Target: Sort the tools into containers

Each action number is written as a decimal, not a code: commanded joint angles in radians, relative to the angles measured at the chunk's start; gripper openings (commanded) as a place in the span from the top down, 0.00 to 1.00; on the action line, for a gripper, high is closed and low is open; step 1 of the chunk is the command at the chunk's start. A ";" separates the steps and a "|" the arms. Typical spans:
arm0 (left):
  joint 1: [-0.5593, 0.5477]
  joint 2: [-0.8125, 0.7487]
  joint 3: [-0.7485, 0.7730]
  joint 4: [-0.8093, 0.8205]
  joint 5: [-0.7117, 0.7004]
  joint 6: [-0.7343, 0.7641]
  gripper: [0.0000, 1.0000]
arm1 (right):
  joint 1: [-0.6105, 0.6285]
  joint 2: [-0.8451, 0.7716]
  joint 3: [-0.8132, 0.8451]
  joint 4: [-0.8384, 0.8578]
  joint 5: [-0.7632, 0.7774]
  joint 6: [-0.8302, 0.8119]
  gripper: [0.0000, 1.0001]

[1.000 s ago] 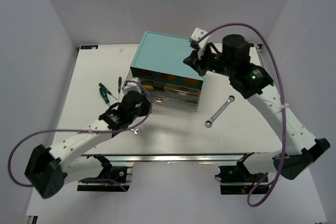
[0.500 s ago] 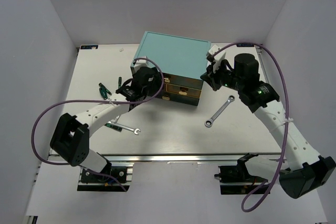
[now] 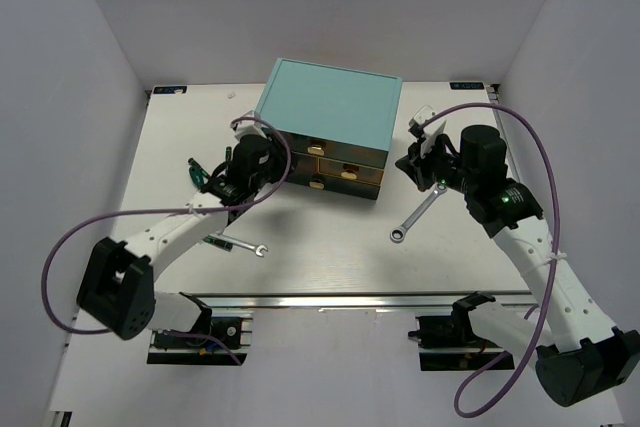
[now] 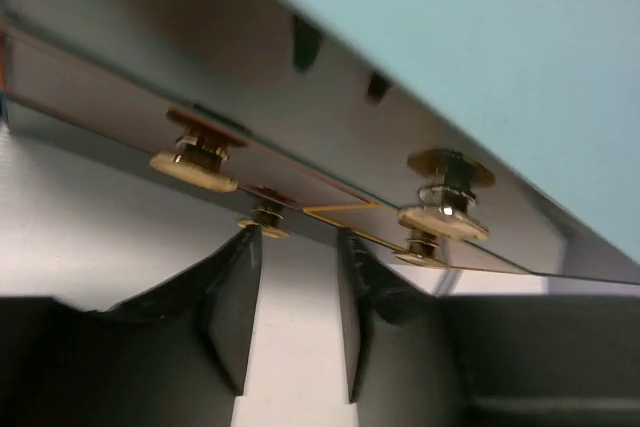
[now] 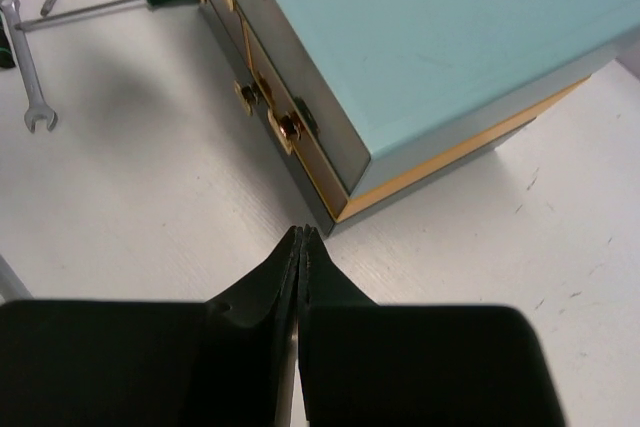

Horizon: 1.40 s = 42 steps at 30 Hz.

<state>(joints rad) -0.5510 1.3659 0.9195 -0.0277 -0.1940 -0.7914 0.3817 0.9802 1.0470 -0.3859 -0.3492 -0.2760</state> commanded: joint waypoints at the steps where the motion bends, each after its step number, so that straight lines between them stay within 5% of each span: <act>1: 0.029 -0.102 -0.097 0.051 0.014 -0.077 0.52 | -0.017 -0.025 -0.031 0.039 -0.025 0.006 1.00; 8: 0.167 -0.038 -0.148 0.159 0.185 -0.134 0.30 | -0.035 -0.026 -0.053 0.045 -0.025 -0.011 1.00; 15: 0.206 0.122 -0.055 0.207 0.277 -0.123 0.29 | -0.046 -0.025 -0.059 0.051 -0.025 -0.015 1.00; 21: 0.218 0.183 -0.031 0.219 0.303 -0.127 0.32 | -0.053 -0.025 -0.067 0.050 -0.025 -0.017 1.00; 29: 0.224 0.133 -0.137 0.196 0.271 -0.140 0.55 | -0.058 -0.021 -0.073 0.041 -0.028 -0.026 1.00; 42: 0.226 -0.151 -0.378 0.115 0.251 -0.144 0.57 | -0.060 -0.040 -0.111 0.022 -0.011 -0.064 1.00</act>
<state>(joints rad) -0.3470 1.2861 0.5968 0.1753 0.1238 -0.9630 0.3271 0.9638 0.9489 -0.3817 -0.3656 -0.3164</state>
